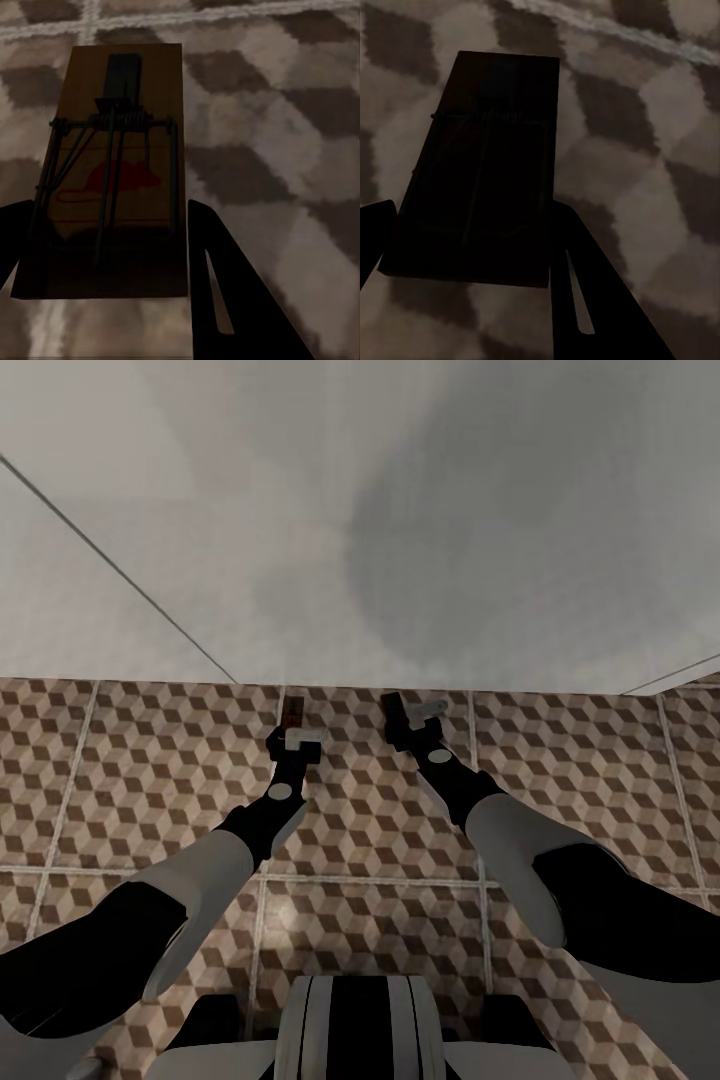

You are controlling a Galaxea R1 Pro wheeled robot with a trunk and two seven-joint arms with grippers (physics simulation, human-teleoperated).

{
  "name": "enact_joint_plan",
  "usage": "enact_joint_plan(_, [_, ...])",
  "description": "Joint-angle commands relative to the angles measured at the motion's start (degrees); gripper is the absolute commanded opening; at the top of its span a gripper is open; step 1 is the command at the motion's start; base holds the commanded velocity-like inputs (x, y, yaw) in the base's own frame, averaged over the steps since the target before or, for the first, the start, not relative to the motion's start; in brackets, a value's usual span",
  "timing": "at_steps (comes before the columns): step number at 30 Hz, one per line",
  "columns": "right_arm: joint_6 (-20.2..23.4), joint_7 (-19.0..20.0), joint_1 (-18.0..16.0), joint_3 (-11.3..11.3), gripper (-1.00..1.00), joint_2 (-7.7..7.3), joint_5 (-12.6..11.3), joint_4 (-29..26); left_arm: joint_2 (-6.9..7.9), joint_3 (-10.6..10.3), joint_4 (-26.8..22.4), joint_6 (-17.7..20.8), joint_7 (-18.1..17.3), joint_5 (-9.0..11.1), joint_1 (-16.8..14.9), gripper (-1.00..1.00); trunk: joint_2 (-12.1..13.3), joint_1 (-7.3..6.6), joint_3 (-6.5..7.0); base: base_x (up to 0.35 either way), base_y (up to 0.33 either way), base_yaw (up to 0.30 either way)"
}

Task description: Take the four mousetraps from the cabinet in the bathroom and place them on the bathroom floor. Make sure all four end up on the same floor surface, and ensure that at least two of them are either under or directly next to the same bathroom sink.

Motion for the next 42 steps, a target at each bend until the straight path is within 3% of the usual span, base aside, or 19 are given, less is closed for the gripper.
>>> enact_joint_plan(1, [-0.12, -0.25, -0.04, 0.11, -1.0, 0.01, 0.4, 0.07, 0.01, -0.5, 0.05, -0.17, 0.45, 0.4, -0.04, -1.0, -0.01, -0.01, -0.02, 0.0, 0.0, 0.0])
enact_joint_plan(5, [-0.12, -0.24, -0.04, 0.11, -1.0, 0.01, 0.4, 0.09, 0.03, -0.51, 0.04, -0.17, 0.49, 0.38, 0.13, -1.0, -0.01, -0.01, -0.02, 0.0, 0.0, 0.0])
enact_joint_plan(6, [-0.12, -0.24, -0.04, 0.11, 1.0, 0.01, 0.4, 0.08, 0.03, -0.51, 0.04, -0.19, 0.48, 0.37, 0.17, -1.0, -0.01, -0.01, -0.02, 0.0, 0.0, 0.0])
enact_joint_plan(34, [-0.71, -0.24, -0.04, 0.11, 1.0, 0.01, 0.4, 0.1, 0.04, -0.52, 0.03, -0.39, 0.49, 0.36, 0.64, -1.0, -0.01, -0.01, -0.02, 0.0, 0.0, 0.0])
enact_joint_plan(35, [-0.8, -0.24, -0.04, 0.11, 1.0, 0.01, 0.4, 0.1, 0.04, -0.52, 0.03, -0.53, 0.5, 0.36, 0.69, 1.0, -0.01, -0.01, -0.02, 0.0, 0.0, 0.0])
enact_joint_plan(42, [-0.99, -0.24, -0.04, 0.11, 1.0, 0.01, 0.4, 0.1, 0.04, -0.52, 0.03, -0.77, 0.5, 0.36, 0.76, 1.0, -0.01, -0.01, -0.02, 0.0, 0.0, 0.0])
